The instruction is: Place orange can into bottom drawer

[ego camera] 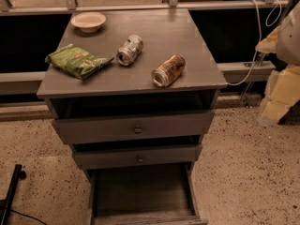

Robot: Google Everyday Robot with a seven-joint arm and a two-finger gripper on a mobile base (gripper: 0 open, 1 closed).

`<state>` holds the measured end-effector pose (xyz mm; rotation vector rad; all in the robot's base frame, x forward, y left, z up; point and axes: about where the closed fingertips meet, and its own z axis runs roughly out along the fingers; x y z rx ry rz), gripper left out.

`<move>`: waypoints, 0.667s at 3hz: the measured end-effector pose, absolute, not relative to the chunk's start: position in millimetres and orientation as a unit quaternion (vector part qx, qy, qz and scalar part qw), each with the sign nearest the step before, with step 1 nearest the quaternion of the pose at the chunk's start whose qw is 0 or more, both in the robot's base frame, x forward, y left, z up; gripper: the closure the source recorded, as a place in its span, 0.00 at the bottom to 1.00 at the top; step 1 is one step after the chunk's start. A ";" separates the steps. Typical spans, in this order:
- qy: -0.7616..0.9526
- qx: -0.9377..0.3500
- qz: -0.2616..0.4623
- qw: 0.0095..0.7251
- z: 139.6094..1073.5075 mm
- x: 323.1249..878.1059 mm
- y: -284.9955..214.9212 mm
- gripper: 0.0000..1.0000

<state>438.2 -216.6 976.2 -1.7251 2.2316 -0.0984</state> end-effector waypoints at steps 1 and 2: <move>0.779 -0.605 -0.036 0.161 976.9 439.0 -215.7 0.00; 0.738 -0.654 -0.066 0.155 968.8 466.1 -200.5 0.00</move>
Offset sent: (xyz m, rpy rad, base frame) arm 0.0767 0.0417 -0.0251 -0.2016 -0.0881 0.3250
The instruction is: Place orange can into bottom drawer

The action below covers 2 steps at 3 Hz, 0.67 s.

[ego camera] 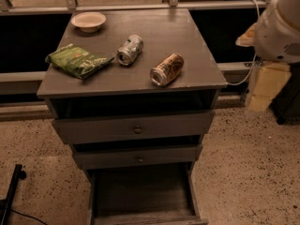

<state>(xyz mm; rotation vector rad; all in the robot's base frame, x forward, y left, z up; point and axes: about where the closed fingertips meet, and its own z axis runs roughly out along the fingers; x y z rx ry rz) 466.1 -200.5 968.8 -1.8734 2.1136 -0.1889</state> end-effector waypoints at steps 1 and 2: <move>0.662 -0.730 -0.078 0.154 954.4 501.8 -166.1 0.00; 0.634 -0.753 -0.085 0.152 955.4 500.7 -166.4 0.00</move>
Offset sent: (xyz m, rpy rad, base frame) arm 0.0301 0.0285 -0.0117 -0.0417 -0.0235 0.1623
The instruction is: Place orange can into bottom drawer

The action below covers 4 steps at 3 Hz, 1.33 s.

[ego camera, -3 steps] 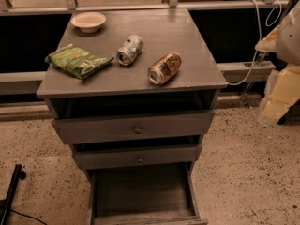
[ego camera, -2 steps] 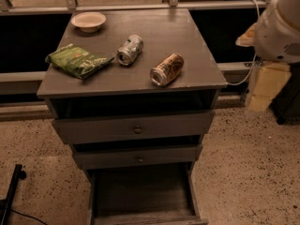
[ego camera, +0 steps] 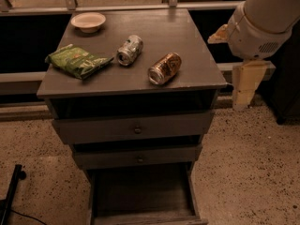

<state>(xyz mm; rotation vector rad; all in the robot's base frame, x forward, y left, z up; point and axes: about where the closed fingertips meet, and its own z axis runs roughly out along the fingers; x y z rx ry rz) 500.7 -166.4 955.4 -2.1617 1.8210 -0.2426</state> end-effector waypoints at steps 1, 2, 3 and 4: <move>0.634 -0.753 -0.084 0.152 955.4 500.7 -166.3 0.00; 0.603 -0.780 -0.076 0.151 954.6 504.3 -153.9 0.00; 0.525 -0.839 -0.049 0.132 945.2 521.6 -118.3 0.00; 0.422 -0.901 -0.017 0.096 921.7 537.9 -73.9 0.00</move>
Offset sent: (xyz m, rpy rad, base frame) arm 0.0086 0.0295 -0.0047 -0.0118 0.0321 0.2119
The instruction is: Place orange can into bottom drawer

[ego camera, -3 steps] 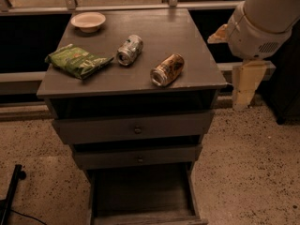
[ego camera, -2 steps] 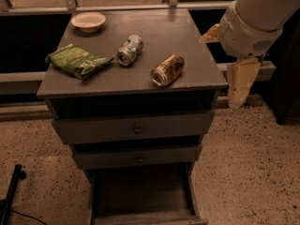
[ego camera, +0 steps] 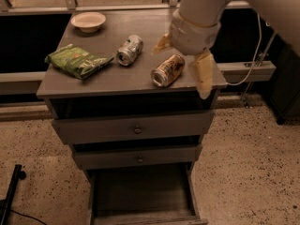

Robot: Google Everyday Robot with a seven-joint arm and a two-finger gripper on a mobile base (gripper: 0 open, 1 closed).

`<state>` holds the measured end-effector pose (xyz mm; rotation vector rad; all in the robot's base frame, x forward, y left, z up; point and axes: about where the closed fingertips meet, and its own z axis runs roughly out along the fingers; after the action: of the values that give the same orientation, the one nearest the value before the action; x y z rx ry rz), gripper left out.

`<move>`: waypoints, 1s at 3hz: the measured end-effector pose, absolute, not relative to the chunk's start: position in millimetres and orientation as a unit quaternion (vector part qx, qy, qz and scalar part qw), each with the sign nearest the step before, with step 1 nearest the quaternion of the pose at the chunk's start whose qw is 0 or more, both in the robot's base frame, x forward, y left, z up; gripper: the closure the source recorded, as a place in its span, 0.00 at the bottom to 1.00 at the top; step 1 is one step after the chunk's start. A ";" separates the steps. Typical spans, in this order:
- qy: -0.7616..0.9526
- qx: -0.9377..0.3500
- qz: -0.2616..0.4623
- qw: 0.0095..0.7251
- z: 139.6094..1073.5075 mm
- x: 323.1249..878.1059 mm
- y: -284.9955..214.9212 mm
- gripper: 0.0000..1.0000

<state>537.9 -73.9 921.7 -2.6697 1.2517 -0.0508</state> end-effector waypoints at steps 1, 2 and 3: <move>0.357 -0.930 0.002 0.084 899.1 552.7 -42.8 0.00; 0.315 -0.946 0.017 0.072 869.8 584.3 -17.3 0.00; 0.315 -0.945 0.011 0.081 869.2 589.3 -13.2 0.00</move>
Offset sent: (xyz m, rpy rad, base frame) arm 0.0359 0.0662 -0.0615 -0.0886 0.1123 0.3187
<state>589.3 -13.2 869.2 -2.8254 0.9428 0.0330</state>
